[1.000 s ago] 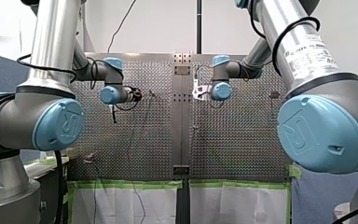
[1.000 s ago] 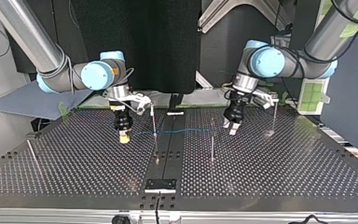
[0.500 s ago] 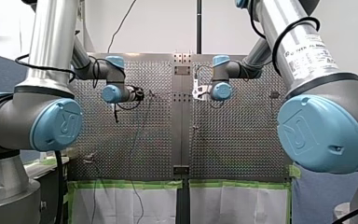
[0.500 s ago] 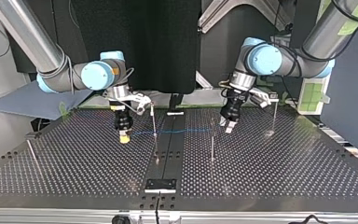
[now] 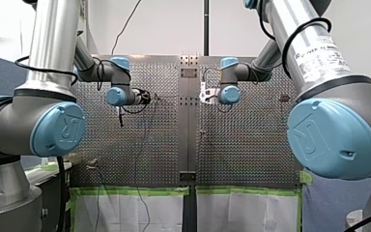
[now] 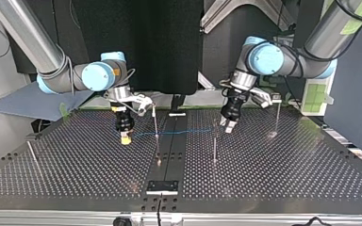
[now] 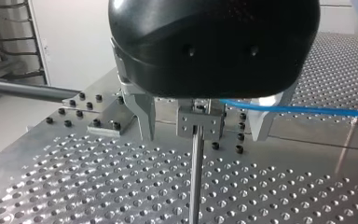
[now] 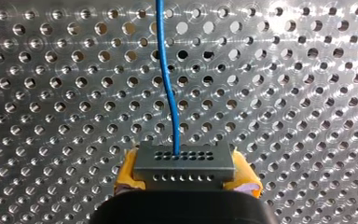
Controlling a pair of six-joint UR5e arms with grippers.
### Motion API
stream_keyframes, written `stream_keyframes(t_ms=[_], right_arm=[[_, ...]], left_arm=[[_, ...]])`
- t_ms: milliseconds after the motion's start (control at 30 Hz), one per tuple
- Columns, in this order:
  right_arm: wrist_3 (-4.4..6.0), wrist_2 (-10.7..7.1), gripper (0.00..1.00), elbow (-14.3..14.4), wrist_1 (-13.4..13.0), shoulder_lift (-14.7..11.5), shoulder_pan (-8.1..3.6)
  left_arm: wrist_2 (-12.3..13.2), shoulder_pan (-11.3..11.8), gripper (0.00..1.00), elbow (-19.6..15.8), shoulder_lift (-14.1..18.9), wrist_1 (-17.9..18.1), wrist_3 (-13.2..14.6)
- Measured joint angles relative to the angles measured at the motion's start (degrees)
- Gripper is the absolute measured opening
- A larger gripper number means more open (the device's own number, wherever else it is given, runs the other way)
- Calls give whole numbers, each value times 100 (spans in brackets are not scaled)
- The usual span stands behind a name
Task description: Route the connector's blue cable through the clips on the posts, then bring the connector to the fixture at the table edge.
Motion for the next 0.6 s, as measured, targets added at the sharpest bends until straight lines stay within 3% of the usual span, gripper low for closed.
stream_keyframes(t_ms=[600], right_arm=[[13, -20, 0, 0, 31, 10, 0]], left_arm=[[-8, -185, 99, -3, 141, -13, 158]])
